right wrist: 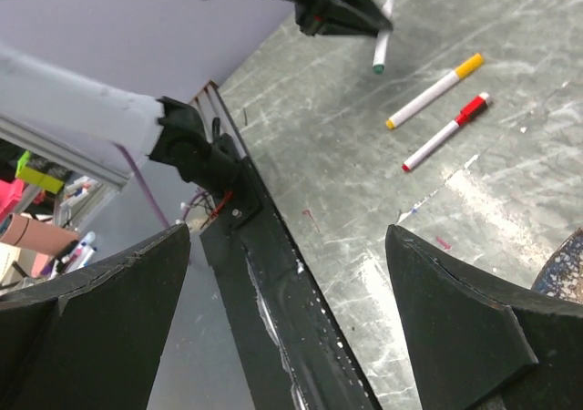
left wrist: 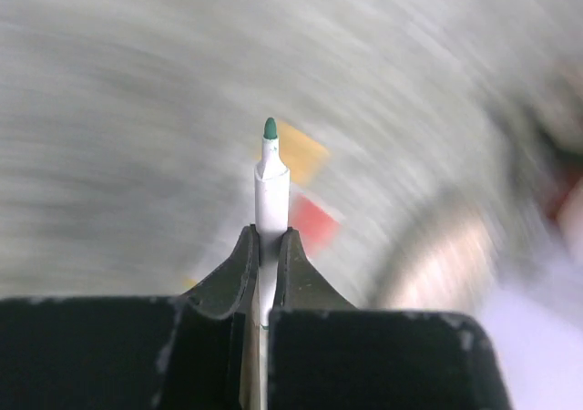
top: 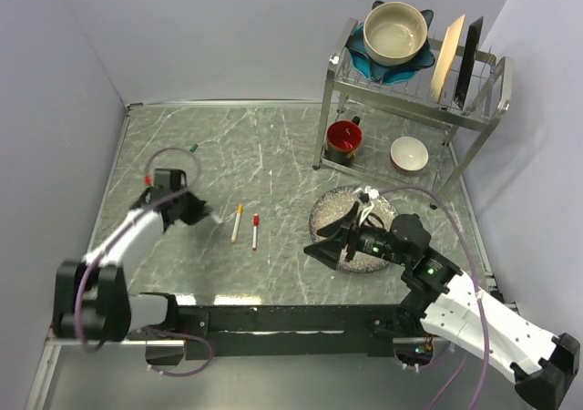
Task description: Insert the pens into the pen caps
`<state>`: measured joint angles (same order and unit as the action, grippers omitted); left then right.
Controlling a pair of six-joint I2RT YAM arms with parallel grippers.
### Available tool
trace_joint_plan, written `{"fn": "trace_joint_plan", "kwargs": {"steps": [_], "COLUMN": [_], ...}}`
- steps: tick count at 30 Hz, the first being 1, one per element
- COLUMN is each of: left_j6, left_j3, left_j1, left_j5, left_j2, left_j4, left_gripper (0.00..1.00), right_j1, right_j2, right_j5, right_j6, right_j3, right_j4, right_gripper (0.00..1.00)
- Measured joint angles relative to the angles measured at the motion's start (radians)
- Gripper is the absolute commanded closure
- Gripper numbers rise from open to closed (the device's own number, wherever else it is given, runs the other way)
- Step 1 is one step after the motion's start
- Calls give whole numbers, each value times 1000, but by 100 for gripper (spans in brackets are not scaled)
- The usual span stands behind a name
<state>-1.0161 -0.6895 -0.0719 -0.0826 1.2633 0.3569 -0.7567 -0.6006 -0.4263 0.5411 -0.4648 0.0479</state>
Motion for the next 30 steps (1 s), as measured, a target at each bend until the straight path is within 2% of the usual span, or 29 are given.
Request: {"fn": "trace_joint_plan", "kwargs": {"steps": [5,12,21,30], "left_j6": [34,54,46,47], "left_j3": [89,112,179,179], "left_j1": [-244,-534,-692,-760], "left_j5": [-212,-344,-345,-328], "left_j2": [-244,-351,-428,-407], "left_j4": [-269,-510,-666,-715], "left_gripper": [99,99,99,99], "right_j1": [0,0,0,-37], "right_j2": [-60,-120,-203,-277], "right_j5": [-16,-64,-139,-162], "right_j6": [-9,17,99,135], "right_j3": [3,13,28,27], "right_j4": [46,200,358,448], "right_gripper": [5,8,21,43]}}
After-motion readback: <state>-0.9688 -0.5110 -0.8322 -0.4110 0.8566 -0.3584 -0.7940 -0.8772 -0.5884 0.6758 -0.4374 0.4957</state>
